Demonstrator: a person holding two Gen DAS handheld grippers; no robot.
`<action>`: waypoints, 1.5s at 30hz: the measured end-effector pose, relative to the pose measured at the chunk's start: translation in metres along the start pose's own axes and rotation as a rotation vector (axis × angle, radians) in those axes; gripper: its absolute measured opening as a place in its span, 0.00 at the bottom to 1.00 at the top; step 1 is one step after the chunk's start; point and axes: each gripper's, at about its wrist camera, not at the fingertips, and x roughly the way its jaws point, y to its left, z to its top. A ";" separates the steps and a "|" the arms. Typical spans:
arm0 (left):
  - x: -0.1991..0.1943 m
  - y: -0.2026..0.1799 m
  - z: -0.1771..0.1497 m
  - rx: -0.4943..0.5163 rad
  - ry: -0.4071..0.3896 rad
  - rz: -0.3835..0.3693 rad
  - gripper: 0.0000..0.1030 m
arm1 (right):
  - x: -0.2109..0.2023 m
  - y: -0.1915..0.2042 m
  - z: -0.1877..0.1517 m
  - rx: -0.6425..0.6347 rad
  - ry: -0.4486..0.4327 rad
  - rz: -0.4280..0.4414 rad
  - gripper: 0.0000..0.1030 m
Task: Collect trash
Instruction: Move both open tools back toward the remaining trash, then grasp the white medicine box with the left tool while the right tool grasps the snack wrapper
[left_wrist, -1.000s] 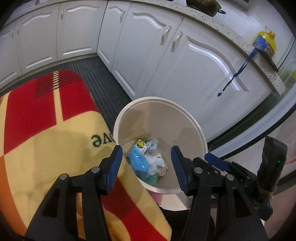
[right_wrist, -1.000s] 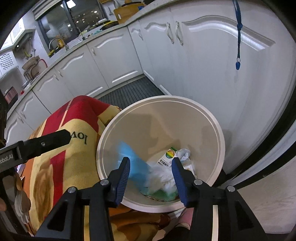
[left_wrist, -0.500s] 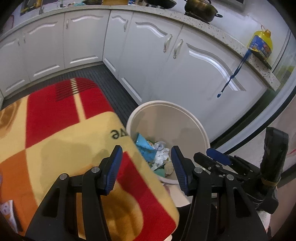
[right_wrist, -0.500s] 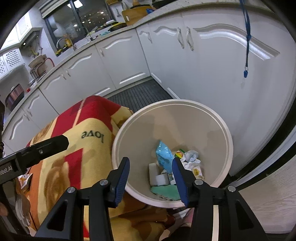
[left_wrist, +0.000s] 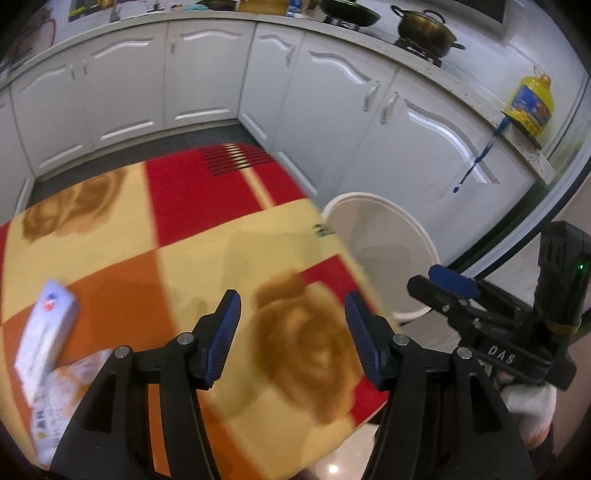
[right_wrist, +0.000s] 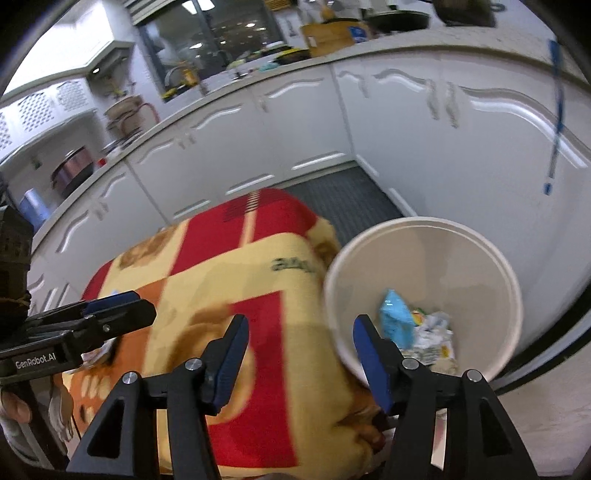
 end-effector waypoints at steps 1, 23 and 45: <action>-0.006 0.008 -0.003 -0.006 0.004 0.006 0.56 | 0.001 0.007 0.000 -0.009 0.005 0.015 0.55; -0.012 0.173 -0.020 -0.075 0.179 0.247 0.66 | 0.030 0.136 -0.014 -0.219 0.119 0.206 0.62; -0.070 0.227 -0.056 -0.247 0.028 0.258 0.50 | 0.130 0.239 -0.052 -0.216 0.375 0.450 0.41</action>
